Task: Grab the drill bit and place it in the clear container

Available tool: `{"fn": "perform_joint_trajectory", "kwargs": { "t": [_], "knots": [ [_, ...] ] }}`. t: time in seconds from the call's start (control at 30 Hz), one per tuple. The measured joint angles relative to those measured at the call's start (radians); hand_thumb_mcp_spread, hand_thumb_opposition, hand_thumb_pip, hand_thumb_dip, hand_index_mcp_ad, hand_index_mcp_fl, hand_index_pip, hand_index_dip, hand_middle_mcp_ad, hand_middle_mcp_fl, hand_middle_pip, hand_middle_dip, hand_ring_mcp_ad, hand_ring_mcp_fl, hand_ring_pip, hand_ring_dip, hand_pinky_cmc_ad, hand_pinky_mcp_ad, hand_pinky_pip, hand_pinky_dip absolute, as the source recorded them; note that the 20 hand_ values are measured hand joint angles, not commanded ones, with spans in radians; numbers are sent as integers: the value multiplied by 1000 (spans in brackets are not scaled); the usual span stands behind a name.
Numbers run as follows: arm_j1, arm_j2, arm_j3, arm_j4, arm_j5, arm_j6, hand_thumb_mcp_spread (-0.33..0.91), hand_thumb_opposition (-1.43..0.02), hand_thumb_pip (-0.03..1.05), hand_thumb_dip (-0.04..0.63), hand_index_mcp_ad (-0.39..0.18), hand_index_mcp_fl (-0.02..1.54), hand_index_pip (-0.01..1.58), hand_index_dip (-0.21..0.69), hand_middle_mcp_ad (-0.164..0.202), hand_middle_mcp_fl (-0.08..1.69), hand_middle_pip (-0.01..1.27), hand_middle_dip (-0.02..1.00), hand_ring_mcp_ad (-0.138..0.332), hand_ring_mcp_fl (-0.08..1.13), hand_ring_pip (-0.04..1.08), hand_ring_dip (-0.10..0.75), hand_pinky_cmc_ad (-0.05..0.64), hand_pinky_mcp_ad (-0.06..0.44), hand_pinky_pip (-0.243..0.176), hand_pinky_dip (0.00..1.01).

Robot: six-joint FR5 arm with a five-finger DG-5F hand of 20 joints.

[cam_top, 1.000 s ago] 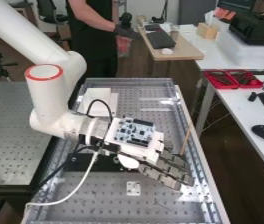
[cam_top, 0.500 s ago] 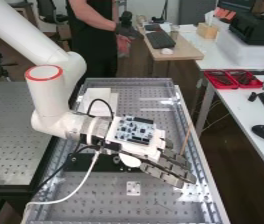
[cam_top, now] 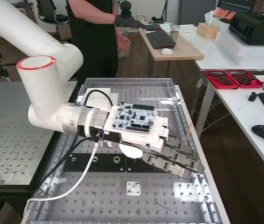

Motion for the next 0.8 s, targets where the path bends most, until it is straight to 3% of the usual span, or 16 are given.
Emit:
{"fn": "perform_joint_trajectory", "kwargs": {
  "t": [0.43,0.8],
  "knots": [
    [26,149,-59,29,-8,-15,581,-911,515,298,-91,689,1232,164,54,379,127,239,166,106,105,44,328,136,-28,180],
    [133,273,-138,81,-74,-12,585,-927,515,298,-91,709,1215,166,54,396,131,239,166,106,101,44,328,136,-28,180]
  ]
}}
